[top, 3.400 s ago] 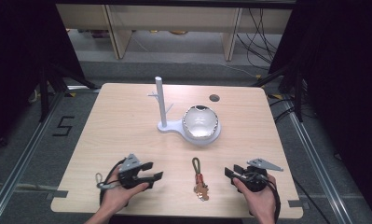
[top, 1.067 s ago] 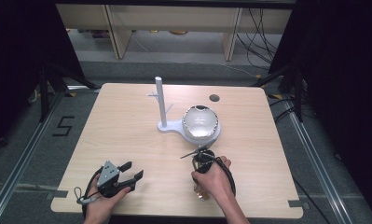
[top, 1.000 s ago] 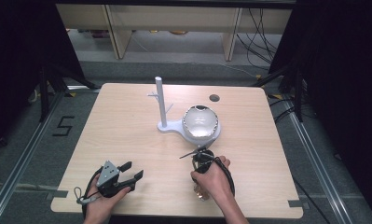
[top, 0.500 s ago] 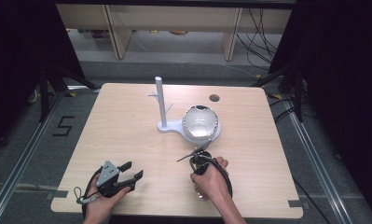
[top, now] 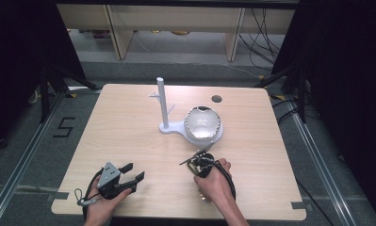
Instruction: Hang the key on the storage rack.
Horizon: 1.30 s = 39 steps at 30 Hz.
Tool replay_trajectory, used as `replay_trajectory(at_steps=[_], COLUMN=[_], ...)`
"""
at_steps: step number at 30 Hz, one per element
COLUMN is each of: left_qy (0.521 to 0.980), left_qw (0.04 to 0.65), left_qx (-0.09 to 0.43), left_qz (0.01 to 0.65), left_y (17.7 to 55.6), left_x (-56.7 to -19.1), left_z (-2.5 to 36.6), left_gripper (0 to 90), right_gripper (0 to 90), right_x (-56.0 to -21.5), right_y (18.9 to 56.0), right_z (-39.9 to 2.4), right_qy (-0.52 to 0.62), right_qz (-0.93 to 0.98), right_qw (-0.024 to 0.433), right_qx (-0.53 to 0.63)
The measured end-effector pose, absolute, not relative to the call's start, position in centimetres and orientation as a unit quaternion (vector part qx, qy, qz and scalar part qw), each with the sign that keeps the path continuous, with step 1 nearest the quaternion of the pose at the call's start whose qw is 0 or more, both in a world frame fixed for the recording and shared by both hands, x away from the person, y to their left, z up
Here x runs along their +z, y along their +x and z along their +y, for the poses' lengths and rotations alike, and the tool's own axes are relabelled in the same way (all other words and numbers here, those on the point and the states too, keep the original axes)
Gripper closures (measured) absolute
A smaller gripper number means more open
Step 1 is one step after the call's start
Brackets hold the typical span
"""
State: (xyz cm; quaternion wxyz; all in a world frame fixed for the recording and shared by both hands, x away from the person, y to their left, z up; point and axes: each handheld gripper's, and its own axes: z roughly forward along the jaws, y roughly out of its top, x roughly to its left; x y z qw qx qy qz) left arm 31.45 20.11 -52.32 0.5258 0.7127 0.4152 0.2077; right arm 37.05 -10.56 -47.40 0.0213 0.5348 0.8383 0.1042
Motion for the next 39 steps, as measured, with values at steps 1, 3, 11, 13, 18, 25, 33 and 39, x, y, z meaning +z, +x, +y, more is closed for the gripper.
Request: replay_trajectory(at_steps=[1,3,11,13,18,25,33,39], left_qy=[0.716,0.716,0.714,0.716,0.713,0.711,0.706,0.706], left_qw=[0.524,0.524,0.525,0.524,0.522,0.522,0.525,0.522], left_qx=[0.212,0.211,0.213,0.214,0.212,0.212,0.211,0.212], left_qz=[0.41,0.411,0.411,0.409,0.417,0.42,0.426,0.429], left_y=[31.5,31.5,31.5,31.5,31.4,31.4,31.4,31.4], left_x=[-52.3,-52.3,-52.3,-52.3,-52.2,-52.2,-52.3,-52.3], left_z=[20.2,20.2,20.3,20.3,20.3,20.3,20.3,20.3], left_gripper=[38.9,39.0,39.2,39.4,39.7,39.6,39.0,37.7], right_gripper=[68.0,68.1,68.1,68.1,68.2,68.2,68.2,68.1], right_x=[-47.4,-47.2,-46.4,-46.3,-46.3,-46.2,-46.2,-46.7], right_y=[37.0,36.9,36.1,36.1,35.6,35.0,34.4,34.3], right_z=[-10.7,-10.8,-11.9,-12.4,-13.4,-14.3,-15.2,-15.7], right_qy=[0.534,0.532,0.535,0.52,0.51,0.495,0.497,0.464], right_qz=[0.838,0.838,0.826,0.828,0.822,0.814,0.798,0.799], right_qw=[0.021,0.023,0.036,0.041,0.046,0.05,0.052,0.075], right_qx=[0.107,0.119,0.173,0.205,0.25,0.3,0.338,0.375])
